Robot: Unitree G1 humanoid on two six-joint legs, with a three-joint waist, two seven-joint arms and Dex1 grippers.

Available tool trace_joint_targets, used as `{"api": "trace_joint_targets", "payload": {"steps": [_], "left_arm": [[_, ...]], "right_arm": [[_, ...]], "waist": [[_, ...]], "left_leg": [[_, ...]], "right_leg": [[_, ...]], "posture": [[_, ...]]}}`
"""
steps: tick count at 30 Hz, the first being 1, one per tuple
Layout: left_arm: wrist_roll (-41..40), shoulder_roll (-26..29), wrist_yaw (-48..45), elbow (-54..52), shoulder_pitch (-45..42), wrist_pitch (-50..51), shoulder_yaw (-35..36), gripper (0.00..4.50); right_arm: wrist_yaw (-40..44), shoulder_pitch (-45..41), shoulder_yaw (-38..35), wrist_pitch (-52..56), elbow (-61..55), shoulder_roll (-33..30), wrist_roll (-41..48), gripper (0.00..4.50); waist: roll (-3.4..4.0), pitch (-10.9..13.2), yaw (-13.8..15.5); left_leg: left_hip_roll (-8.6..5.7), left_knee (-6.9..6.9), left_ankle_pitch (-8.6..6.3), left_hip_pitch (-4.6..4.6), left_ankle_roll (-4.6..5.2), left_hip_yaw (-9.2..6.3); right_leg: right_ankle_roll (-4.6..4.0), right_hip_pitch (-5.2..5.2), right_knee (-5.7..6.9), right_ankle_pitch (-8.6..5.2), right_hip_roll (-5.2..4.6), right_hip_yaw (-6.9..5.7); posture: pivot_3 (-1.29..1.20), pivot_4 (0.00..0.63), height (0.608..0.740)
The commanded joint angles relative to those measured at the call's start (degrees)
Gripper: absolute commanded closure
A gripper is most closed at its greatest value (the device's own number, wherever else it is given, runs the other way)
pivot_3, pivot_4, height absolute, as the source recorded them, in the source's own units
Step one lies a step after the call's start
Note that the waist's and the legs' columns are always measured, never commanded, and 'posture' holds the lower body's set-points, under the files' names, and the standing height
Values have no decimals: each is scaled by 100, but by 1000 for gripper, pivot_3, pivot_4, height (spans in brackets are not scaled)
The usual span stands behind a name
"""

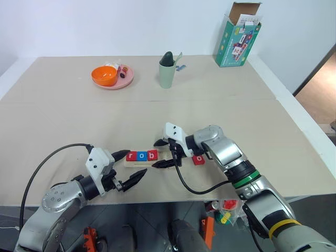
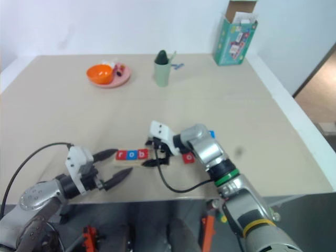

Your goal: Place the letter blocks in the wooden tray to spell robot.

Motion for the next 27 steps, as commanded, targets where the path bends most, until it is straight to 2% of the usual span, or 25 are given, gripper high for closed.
{"api": "trace_joint_targets", "payload": {"steps": [1,5,6,7,15,18,27], "left_arm": [[16,64,-33,-154,-29,-104,33,0],[23,80,-85,-116,-53,-116,40,0],[24,86,-100,-110,-56,-118,41,0],[37,101,-129,-95,-71,-123,25,0],[45,108,-190,-13,-180,-118,28,0],[-5,67,-158,-31,-214,-104,58,0],[-25,41,-116,-132,-157,-106,50,0]], "right_arm": [[-181,-94,-361,208,-407,37,262,72],[-494,-49,-671,549,-702,112,514,72],[-549,-34,-696,577,-742,123,539,580],[-585,-17,-713,618,-773,131,569,760],[-984,142,-701,618,-773,224,627,3611],[-1098,215,-622,526,-681,227,536,4441],[-1026,420,-347,335,-674,133,412,4441]], "waist": [[0,0,0],[0,0,0],[0,0,0],[0,0,0],[0,0,0],[0,0,-1],[0,0,0]], "left_leg": [[0,0,0,0,0,0],[0,0,0,-2,0,0],[0,0,0,-2,0,0],[0,0,0,-2,0,0],[-1,-1,0,-3,0,0],[0,-1,0,-3,0,0],[0,-3,0,-3,0,0]], "right_leg": [[0,0,0,0,0,0],[0,-1,0,0,-1,0],[0,-1,0,0,-1,1],[0,-1,0,0,0,0],[0,-2,-1,0,-1,1],[1,-2,-1,-1,-1,0],[1,-2,-2,-1,0,0]], "posture": [[0,150,740],[0,150,740],[0,150,740],[0,150,740],[0,150,740],[0,150,740],[0,150,740]]}}
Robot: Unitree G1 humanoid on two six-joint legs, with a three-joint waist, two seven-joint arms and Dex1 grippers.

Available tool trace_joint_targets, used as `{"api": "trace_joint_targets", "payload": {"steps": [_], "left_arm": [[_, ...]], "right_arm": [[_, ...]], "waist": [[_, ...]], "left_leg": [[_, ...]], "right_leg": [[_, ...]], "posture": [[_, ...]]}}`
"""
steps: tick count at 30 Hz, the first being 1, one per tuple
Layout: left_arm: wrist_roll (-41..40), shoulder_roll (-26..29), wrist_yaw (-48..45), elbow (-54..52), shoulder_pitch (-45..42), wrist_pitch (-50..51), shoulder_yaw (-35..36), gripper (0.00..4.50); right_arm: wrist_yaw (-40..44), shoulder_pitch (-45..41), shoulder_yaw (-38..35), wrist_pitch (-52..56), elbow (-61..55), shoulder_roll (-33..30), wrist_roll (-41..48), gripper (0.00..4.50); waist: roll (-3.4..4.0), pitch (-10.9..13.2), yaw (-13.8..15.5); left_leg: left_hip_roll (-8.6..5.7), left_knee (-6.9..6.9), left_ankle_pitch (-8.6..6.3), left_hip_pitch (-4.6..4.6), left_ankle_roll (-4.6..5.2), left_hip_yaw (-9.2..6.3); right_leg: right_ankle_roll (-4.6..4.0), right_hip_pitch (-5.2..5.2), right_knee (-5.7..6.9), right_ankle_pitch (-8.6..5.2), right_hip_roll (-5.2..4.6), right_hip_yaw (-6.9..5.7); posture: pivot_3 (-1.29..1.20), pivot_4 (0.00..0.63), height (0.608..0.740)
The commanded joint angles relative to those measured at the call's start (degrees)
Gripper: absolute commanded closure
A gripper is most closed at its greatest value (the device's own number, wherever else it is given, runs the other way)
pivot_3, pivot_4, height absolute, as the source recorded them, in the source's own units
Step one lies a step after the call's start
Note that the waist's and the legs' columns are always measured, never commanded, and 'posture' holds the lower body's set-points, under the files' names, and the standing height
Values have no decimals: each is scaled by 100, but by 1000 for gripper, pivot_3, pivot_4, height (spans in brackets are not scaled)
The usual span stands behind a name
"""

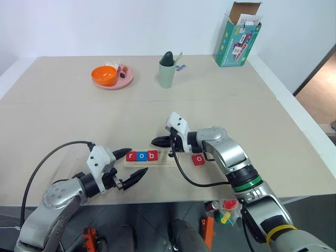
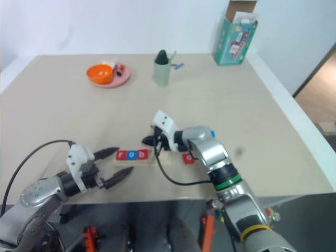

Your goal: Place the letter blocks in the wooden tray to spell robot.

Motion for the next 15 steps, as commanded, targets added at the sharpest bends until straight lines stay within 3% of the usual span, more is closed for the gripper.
{"api": "trace_joint_targets", "payload": {"steps": [1,15], "left_arm": [[-32,16,13,-204,9,-102,63,0],[7,61,10,-183,-15,-84,62,0]], "right_arm": [[80,38,79,-115,-120,-40,-13,4441],[-44,236,35,-197,-305,-6,4,4441]], "waist": [[0,0,0],[0,0,0]], "left_leg": [[0,0,0,0,0,0],[0,0,0,1,0,-1]], "right_leg": [[0,0,0,0,0,0],[-1,1,-1,-1,0,0]], "posture": [[0,150,740],[0,150,740]]}}
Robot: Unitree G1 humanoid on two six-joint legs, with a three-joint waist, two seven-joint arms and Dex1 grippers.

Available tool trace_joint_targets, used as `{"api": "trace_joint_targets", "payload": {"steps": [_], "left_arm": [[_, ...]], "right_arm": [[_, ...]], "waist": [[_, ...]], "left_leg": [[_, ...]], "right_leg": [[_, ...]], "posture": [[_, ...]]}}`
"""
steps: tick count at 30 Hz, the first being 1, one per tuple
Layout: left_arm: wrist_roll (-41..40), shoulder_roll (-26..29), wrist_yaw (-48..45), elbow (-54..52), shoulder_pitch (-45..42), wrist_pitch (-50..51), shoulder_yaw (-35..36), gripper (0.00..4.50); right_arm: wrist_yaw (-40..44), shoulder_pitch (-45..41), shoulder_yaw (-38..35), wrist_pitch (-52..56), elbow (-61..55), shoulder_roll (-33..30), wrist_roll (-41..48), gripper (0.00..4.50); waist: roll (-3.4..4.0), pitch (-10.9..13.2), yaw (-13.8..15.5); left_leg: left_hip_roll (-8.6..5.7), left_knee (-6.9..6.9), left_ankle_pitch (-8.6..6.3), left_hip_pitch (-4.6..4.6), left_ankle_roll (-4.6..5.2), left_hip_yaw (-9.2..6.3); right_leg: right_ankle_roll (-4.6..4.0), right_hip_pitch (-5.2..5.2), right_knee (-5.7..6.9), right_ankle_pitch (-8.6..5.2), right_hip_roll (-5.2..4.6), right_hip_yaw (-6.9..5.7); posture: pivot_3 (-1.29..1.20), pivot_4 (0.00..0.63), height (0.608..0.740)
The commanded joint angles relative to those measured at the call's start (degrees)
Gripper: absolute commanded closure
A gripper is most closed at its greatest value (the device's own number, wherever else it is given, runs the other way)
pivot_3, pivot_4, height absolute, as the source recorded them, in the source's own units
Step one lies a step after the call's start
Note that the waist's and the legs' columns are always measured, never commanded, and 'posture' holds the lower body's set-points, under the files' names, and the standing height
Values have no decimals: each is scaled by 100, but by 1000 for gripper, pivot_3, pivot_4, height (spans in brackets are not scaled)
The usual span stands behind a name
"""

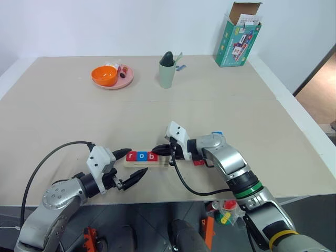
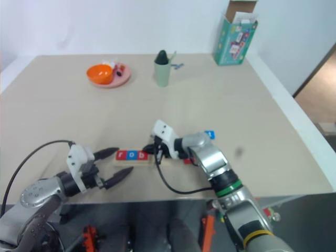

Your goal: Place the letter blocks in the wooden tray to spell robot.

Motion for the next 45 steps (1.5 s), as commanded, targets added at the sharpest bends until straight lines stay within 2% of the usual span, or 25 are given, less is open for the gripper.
{"api": "trace_joint_targets", "payload": {"steps": [1,2,3,5,9,14,17,20,25,27,34,39,45], "left_arm": [[0,61,-3,-178,-32,-81,59,0],[-1,68,-13,-176,-34,-80,57,0],[-1,72,-20,-175,-33,-80,55,0],[-5,91,-49,-179,-33,-81,51,0],[57,205,-215,-161,-80,-172,-24,0],[33,429,-610,-262,-76,-264,-181,0],[-23,588,-844,-320,-74,-264,-237,0],[-52,648,-959,-294,-156,-250,-286,0],[-38,637,-1037,-172,-339,-250,-387,0],[-13,629,-1068,-123,-393,-269,-405,0],[2,614,-1042,-165,-390,-310,-440,0],[7,610,-956,-284,-325,-292,-464,0],[36,658,-858,-370,-204,-288,-431,0]], "right_arm": [[-142,-82,-237,11,-201,112,164,4441],[-169,-153,-341,127,-269,131,259,4441],[-188,-199,-406,215,-323,140,324,3905],[-260,-312,-645,497,-531,197,578,3318],[-393,-464,-1153,1097,-1050,148,1132,1865],[-696,-137,-1871,1801,-1820,-366,1605,107],[-466,613,-2281,2186,-2628,-1067,2054,45],[274,1484,-2297,1986,-2989,-2230,2101,45],[1064,1470,-1804,770,-2259,-3123,1533,45],[1258,1234,-1610,336,-1823,-3120,1368,45],[2104,626,-895,-1396,-355,-2742,787,45],[2426,336,-653,-2320,550,-2476,439,45],[2697,-8,-598,-3045,1586,-2211,186,45]], "waist": [[0,0,0],[0,0,0],[0,0,0],[0,0,1],[0,1,1],[0,0,15],[1,1,65],[3,1,68],[2,4,-35],[0,5,-41],[-5,8,-38],[-4,8,-18],[-4,8,-9]], "left_leg": [[0,0,0,0,0,0],[0,0,0,0,0,0],[0,0,0,0,0,0],[0,0,0,-1,0,0],[0,0,0,-7,0,-1],[0,-5,-1,-10,-1,-8],[-1,-12,-1,-22,-1,-17],[-4,-18,-8,-36,-7,-14],[0,-17,-15,-14,-8,23],[2,-16,-13,0,-6,22],[-2,-5,-3,2,-1,21],[-2,-9,-7,-9,-4,22],[-1,-11,-8,-8,-4,20]], "right_leg": [[0,0,0,0,0,0],[0,0,0,0,0,0],[0,0,0,0,0,0],[1,0,0,0,0,0],[9,-4,-1,5,0,-1],[2,-3,-7,-3,-2,-11],[0,2,-35,-6,-8,-22],[12,5,-68,-7,-20,-24],[38,7,-78,18,-18,4],[12,13,-78,11,-13,4],[11,24,-79,15,-12,13],[55,17,-80,35,-13,15],[52,17,-80,36,-11,13]], "posture": [[0,150,740],[0,150,740],[0,150,740],[0,150,740],[0,150,740],[0,150,740],[0,150,740],[0,150,740],[0,150,740],[0,150,740],[0,150,740],[0,150,740],[0,150,740]]}}
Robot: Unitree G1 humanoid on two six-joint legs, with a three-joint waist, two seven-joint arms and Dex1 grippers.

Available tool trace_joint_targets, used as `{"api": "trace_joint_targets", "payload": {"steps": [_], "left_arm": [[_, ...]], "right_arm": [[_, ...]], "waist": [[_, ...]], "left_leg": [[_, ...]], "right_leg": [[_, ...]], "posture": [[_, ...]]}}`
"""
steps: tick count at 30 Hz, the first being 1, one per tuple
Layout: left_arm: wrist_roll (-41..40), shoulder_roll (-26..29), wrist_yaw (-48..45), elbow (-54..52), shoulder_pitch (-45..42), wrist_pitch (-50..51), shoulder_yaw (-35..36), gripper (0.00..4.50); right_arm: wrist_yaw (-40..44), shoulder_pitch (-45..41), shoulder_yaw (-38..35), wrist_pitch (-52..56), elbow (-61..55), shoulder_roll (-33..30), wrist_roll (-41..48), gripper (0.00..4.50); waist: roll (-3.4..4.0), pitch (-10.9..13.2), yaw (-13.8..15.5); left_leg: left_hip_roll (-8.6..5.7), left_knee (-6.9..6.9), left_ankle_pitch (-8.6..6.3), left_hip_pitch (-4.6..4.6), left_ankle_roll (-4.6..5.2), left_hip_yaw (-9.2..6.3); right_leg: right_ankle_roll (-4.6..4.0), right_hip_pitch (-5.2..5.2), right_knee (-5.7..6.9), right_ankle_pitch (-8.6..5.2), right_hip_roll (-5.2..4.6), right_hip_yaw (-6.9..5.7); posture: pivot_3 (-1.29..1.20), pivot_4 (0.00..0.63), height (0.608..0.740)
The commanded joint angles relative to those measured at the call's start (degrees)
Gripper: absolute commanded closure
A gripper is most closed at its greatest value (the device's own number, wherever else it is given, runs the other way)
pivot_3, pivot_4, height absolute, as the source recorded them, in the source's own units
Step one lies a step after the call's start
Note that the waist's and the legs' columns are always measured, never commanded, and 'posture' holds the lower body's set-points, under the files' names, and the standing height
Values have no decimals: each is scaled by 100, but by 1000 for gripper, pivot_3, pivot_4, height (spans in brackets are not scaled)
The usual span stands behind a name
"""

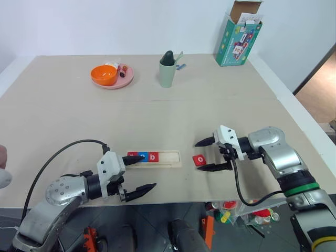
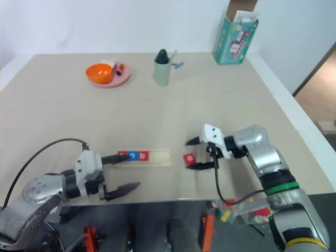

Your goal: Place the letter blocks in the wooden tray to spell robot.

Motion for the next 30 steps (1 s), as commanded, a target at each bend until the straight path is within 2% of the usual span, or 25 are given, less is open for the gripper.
{"api": "trace_joint_targets", "payload": {"steps": [1,2,10,18,24,30], "left_arm": [[24,38,72,-300,63,-58,78,0],[28,34,94,-306,70,-56,86,0],[51,23,189,-327,100,-38,62,0],[48,21,193,-238,7,-27,32,0],[51,8,188,-210,-21,-19,3,0],[30,-71,356,-89,12,-4,160,0]], "right_arm": [[211,-176,3,-538,482,75,-158,554],[241,-175,-7,-616,566,98,-170,772],[402,-106,-96,-893,751,207,-133,772],[424,-87,-171,-917,864,208,-90,3292],[391,-43,-291,-756,769,221,26,3288],[-194,-161,-380,876,-671,481,483,3288]], "waist": [[0,0,13],[0,0,19],[0,-1,19],[0,-1,20],[0,-1,20],[1,-1,8]], "left_leg": [[0,1,0,2,0,-1],[0,1,0,2,0,-1],[0,6,1,5,0,1],[-1,8,1,7,0,1],[-1,9,1,10,0,1],[3,9,1,11,0,1]], "right_leg": [[0,2,0,0,0,-1],[0,2,0,0,0,-1],[0,7,0,3,-1,2],[0,10,1,5,-2,2],[1,13,1,7,-1,3],[1,11,2,11,2,4]], "posture": [[0,150,740],[0,150,740],[0,150,740],[0,150,740],[0,150,740],[0,150,740]]}}
